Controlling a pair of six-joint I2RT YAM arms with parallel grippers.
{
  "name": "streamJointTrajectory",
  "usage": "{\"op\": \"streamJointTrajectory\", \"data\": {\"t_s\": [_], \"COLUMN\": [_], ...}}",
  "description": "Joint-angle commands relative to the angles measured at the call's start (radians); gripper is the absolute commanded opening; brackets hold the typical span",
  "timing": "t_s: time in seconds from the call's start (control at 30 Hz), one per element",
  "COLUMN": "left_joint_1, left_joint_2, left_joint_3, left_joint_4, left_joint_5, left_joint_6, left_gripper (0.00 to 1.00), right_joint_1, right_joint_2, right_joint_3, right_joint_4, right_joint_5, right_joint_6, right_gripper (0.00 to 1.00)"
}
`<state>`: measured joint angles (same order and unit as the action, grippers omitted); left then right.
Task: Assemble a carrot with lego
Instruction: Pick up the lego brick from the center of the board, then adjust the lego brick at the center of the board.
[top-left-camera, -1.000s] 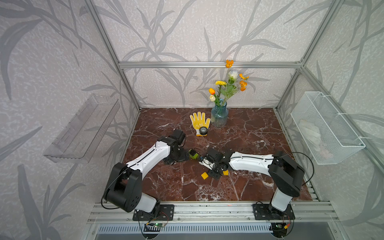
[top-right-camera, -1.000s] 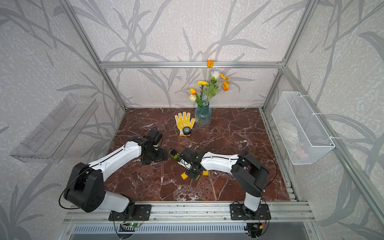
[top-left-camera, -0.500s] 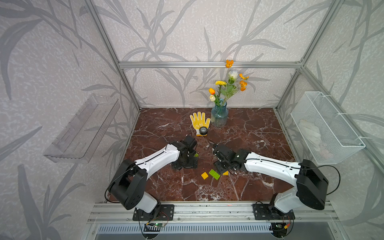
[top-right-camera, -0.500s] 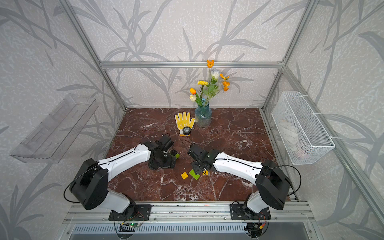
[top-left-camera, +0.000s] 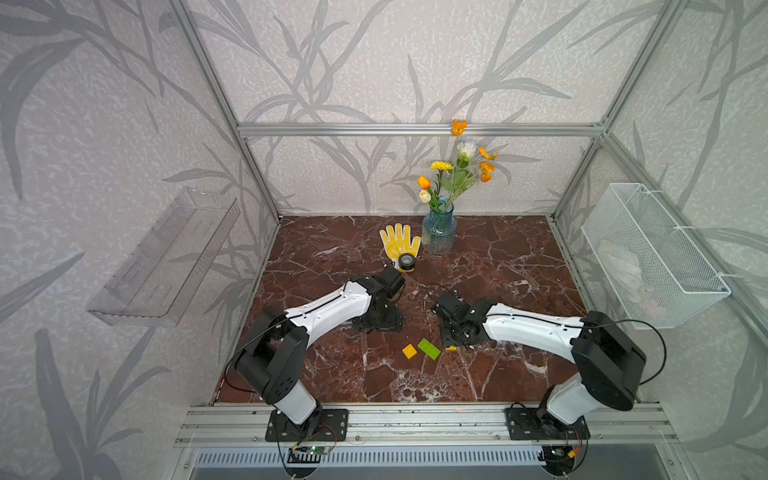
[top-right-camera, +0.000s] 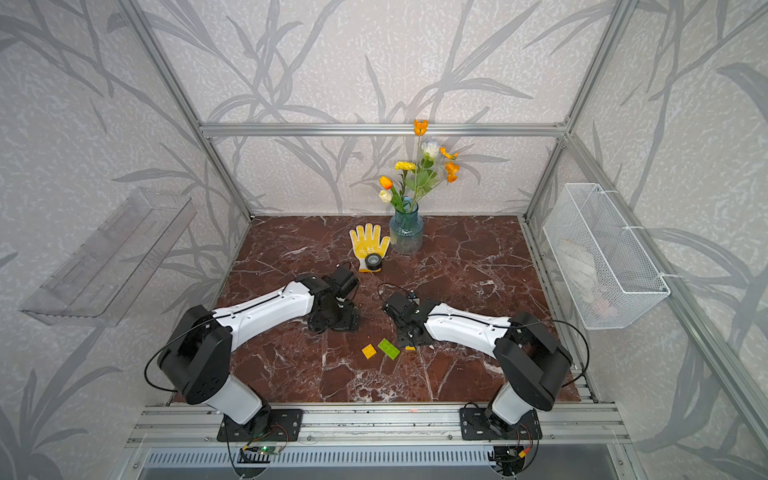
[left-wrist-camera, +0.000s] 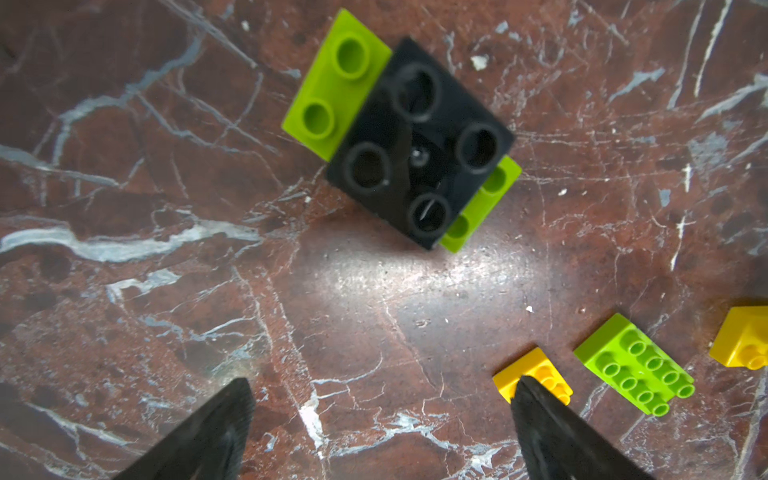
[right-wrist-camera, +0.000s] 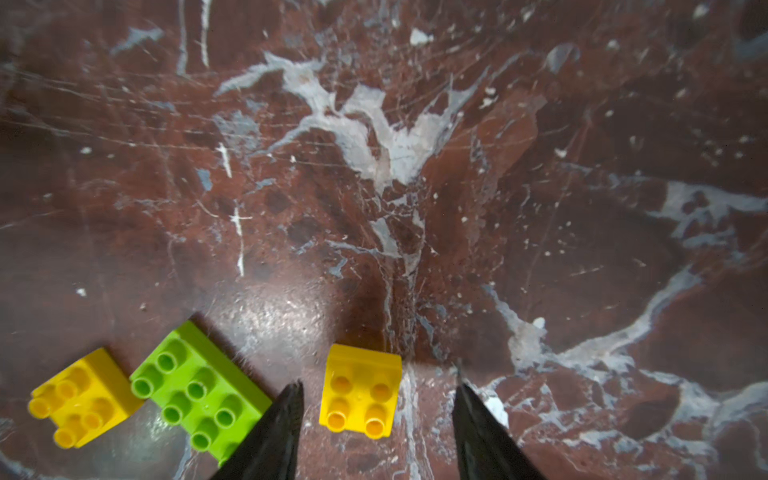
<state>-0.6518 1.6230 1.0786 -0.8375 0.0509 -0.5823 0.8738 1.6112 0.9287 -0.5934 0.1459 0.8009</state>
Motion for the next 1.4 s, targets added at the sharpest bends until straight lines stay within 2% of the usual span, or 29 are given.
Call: {"op": "streamJointTrajectory", "data": {"t_s": [0.0,0.1,0.2,0.23,0.3,0.33,0.5,0.63,0.87,1.1,1.37], "left_joint_1": [-0.027,-0.055,-0.083,-0.09,-0.095,-0.097,-0.1,-0.098,-0.073,-0.024,-0.006], "left_joint_2": [0.026,0.034,0.045,0.05,0.059,0.063,0.075,0.076,0.064,0.05,0.052], "left_joint_3": [0.026,0.033,0.039,0.039,0.042,0.04,0.047,0.05,0.076,0.106,0.124], "left_joint_4": [-0.01,0.001,0.017,0.016,0.014,0.015,0.018,-0.004,-0.047,-0.09,-0.106], "left_joint_5": [-0.02,-0.018,-0.009,-0.011,-0.01,-0.007,0.005,-0.019,-0.033,-0.041,-0.051], "left_joint_6": [0.0,-0.012,-0.002,0.0,-0.001,0.001,0.006,0.001,0.019,0.048,0.062], "left_gripper": [0.97,0.97,0.97,0.97,0.97,0.97,0.96,0.96,0.97,0.97,0.97], "right_joint_1": [-0.004,-0.012,-0.017,-0.023,-0.031,-0.032,-0.032,-0.01,0.092,0.24,0.264], "right_joint_2": [0.022,0.028,0.033,0.033,0.034,0.033,0.034,-0.015,-0.099,-0.036,0.041], "right_joint_3": [-0.015,-0.037,-0.043,-0.048,-0.059,-0.063,-0.05,-0.05,-0.039,-0.01,0.03], "right_joint_4": [0.017,0.048,0.058,0.066,0.083,0.084,0.052,0.021,-0.049,-0.067,-0.021], "right_joint_5": [-0.036,-0.06,-0.072,-0.08,-0.101,-0.101,-0.088,-0.094,-0.11,-0.101,-0.126], "right_joint_6": [0.048,0.054,0.053,0.052,0.052,0.051,0.01,0.008,0.072,0.139,0.153], "right_gripper": [0.58,0.56,0.49,0.45,0.29,0.27,0.22,0.2,0.19,0.18,0.18]}}
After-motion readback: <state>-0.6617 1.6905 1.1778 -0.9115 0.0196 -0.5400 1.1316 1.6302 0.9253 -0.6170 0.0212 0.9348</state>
